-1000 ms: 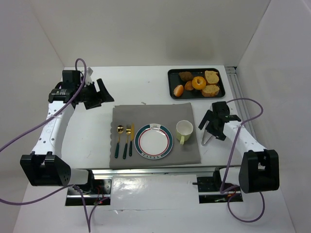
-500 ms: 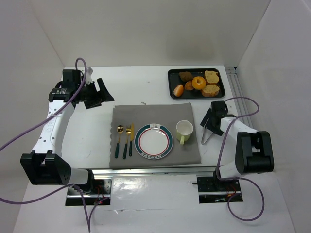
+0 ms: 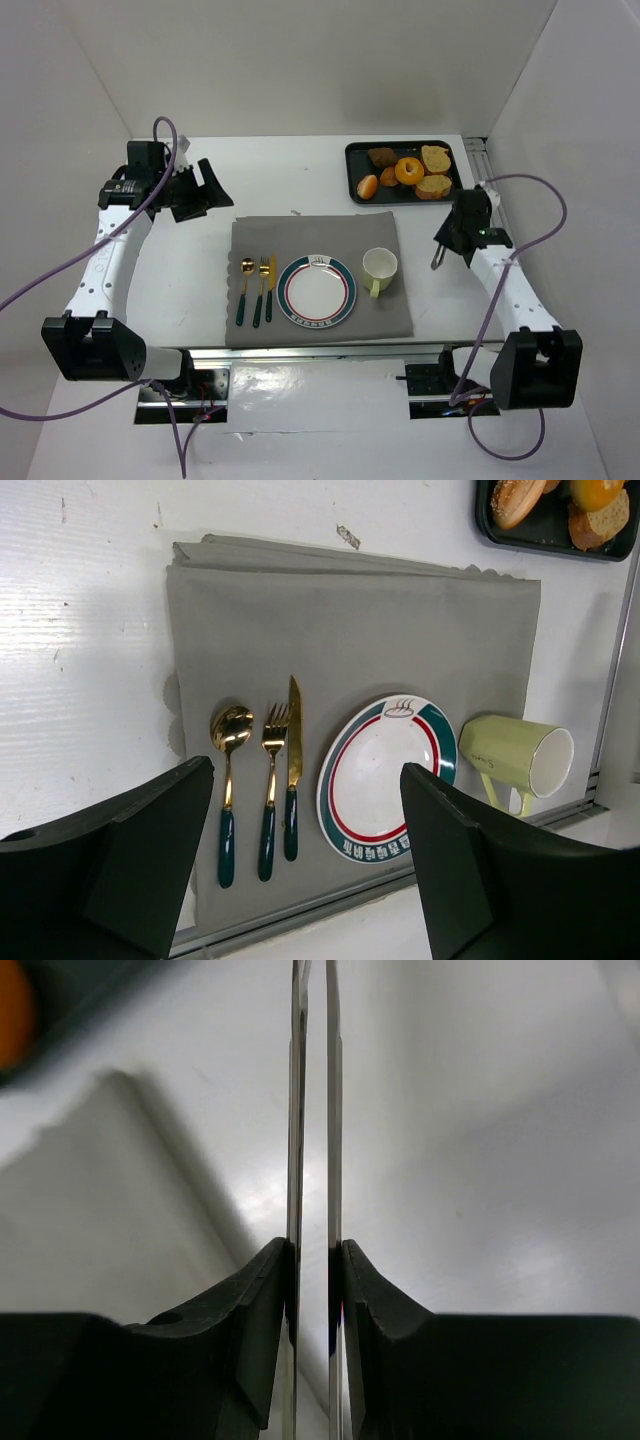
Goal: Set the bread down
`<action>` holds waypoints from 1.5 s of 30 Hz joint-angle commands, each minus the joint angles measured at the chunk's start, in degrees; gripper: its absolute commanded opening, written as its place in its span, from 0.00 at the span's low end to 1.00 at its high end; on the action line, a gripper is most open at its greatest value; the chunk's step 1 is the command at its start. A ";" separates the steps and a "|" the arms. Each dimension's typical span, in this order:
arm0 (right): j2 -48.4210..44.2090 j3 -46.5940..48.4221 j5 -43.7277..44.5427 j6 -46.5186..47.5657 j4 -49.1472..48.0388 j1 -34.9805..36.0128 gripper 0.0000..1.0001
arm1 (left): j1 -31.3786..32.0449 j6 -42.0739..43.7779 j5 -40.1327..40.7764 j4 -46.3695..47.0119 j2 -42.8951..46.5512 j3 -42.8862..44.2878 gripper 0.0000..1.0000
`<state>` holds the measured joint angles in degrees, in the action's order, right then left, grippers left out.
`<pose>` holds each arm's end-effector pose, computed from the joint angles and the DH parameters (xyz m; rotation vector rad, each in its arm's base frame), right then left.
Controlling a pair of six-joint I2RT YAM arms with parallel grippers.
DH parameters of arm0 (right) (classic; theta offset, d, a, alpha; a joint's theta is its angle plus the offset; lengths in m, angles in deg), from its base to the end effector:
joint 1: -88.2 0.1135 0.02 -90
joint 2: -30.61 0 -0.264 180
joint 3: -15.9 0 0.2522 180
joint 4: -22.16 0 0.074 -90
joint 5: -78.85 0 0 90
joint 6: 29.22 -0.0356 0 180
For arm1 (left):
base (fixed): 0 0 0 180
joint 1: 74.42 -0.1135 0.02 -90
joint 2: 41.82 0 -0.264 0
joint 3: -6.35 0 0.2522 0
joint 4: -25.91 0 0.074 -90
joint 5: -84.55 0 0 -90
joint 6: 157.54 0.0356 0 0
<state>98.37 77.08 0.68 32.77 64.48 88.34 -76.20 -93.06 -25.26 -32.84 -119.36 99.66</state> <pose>0.2422 -0.0067 0.2469 0.6680 2.3055 -0.0224 0.2846 -0.0032 0.3665 -0.3791 2.3134 -0.6086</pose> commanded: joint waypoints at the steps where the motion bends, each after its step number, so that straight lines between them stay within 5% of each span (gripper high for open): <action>1: -0.81 10.11 -0.57 2.69 4.48 0.47 0.34 | 0.11 1.26 -0.14 0.34 0.37 2.37 0.89; 5: 9.10 23.02 -8.84 4.45 10.28 -0.93 0.35 | 0.11 0.73 -1.80 0.34 -0.16 2.89 0.89; 11: 15.36 28.78 -11.12 3.93 7.14 -4.79 0.44 | 0.11 0.73 -1.81 0.34 -0.16 2.89 0.89; 45: 31.02 32.83 -15.00 -1.61 -2.63 -11.30 0.47 | 1.17 0.64 -2.60 2.45 -1.39 1.39 0.89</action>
<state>128.76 107.02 -13.70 31.79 66.73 77.81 -75.22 -93.06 -27.40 -32.36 -120.65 100.25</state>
